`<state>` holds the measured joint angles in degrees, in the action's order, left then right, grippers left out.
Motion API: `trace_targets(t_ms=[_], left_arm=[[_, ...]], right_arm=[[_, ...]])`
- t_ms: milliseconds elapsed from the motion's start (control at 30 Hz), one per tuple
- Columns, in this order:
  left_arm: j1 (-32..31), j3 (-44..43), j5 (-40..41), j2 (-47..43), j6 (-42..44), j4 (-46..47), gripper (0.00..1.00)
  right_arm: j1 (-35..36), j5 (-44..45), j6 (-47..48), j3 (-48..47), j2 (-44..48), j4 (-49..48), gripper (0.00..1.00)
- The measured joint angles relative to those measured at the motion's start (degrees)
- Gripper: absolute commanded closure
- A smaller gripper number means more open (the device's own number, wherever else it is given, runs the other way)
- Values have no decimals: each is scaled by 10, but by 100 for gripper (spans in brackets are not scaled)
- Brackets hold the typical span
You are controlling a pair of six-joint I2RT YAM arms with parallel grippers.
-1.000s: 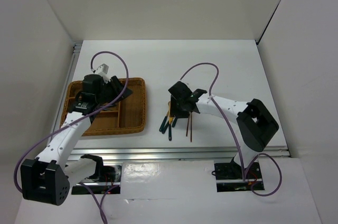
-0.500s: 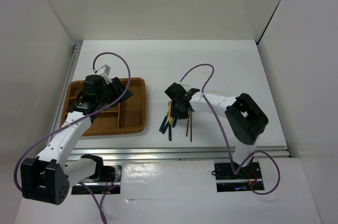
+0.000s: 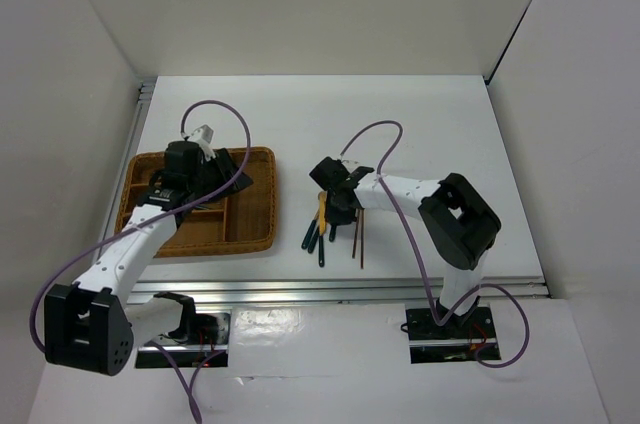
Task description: Sort the eating utensils into containers
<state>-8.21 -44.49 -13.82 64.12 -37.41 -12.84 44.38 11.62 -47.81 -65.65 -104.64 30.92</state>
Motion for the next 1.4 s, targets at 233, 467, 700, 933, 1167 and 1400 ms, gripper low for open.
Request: trace_targets(t_ms=[233, 467, 700, 933, 1167, 1400], left_arm=[[-9, -5, -11, 14, 2, -2, 42], [-14, -6, -50, 14, 14, 14, 42], [-16, 27, -149, 14, 14, 89, 38], [-41, 57, -248, 25, -2, 184, 38], [-78, 61, -270, 64, -22, 238, 37], [-121, 62, -265, 115, -50, 288, 37]], right_arm=[[0, 2, -4, -1, -3, -1, 89], [0, 7, 1, -18, -4, 18, 96], [0, 17, 29, -90, 19, 43, 97], [0, 19, 58, -124, 88, 29, 97], [0, 12, 65, -129, 89, 17, 97], [0, 7, 63, -126, 92, -10, 97]])
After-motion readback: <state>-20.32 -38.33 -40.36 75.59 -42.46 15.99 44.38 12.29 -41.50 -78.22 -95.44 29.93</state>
